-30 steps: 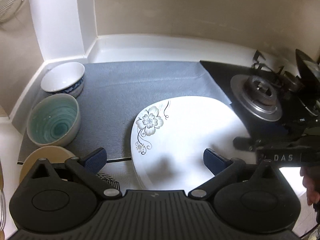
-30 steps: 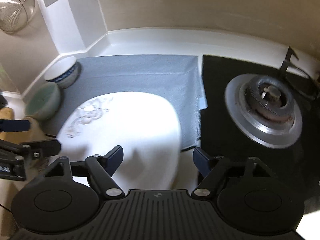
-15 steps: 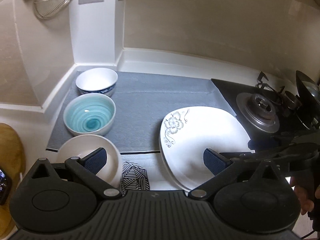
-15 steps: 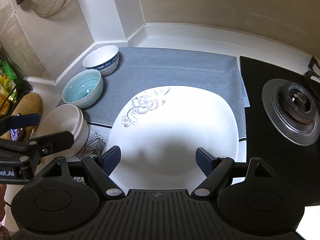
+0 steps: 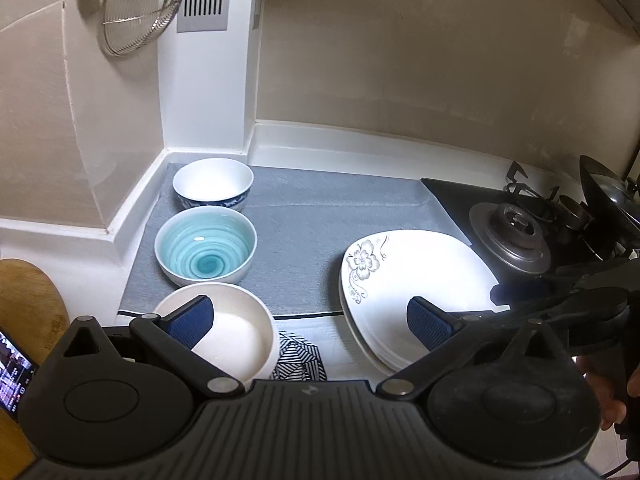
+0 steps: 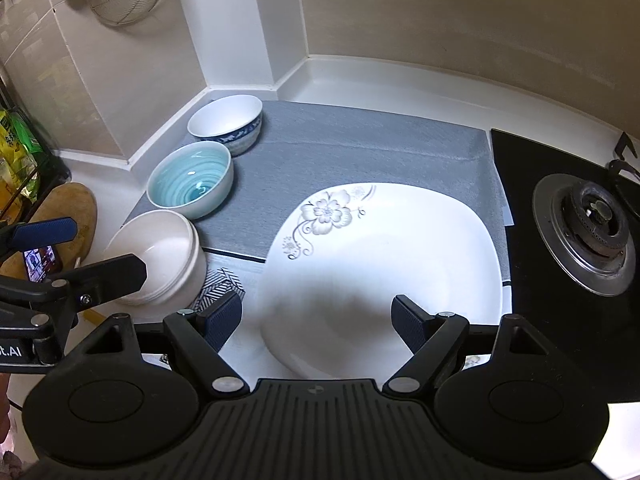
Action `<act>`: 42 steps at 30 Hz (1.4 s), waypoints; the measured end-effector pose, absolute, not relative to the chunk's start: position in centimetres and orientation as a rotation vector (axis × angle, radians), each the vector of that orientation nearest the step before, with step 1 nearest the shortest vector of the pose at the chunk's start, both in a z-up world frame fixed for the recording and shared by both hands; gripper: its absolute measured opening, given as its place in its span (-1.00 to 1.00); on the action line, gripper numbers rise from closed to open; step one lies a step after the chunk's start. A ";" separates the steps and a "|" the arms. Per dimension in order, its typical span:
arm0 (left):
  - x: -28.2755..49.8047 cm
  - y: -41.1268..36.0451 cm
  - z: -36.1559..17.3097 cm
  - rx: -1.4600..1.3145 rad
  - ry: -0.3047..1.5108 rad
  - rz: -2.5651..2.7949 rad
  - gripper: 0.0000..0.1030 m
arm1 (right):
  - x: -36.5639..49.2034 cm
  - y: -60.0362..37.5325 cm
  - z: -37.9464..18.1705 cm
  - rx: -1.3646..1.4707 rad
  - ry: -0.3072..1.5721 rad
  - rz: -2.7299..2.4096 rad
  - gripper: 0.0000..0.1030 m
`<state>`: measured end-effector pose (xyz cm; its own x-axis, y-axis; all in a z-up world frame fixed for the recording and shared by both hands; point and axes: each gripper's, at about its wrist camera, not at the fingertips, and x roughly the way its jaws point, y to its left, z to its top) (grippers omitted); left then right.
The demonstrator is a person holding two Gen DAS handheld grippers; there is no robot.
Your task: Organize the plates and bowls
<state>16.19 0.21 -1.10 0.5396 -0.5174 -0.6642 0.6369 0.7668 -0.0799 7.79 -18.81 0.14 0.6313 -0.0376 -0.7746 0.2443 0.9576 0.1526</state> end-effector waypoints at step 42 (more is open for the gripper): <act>24.8 4.9 -1.7 0.046 0.847 -0.498 1.00 | 15.3 -16.2 0.5 0.261 0.866 -0.090 0.63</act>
<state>24.84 4.88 -1.69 0.5550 -0.4035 -0.7274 0.4395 0.8847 -0.1554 15.29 -16.23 0.49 0.6462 0.0277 -0.7626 0.1836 0.9643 0.1906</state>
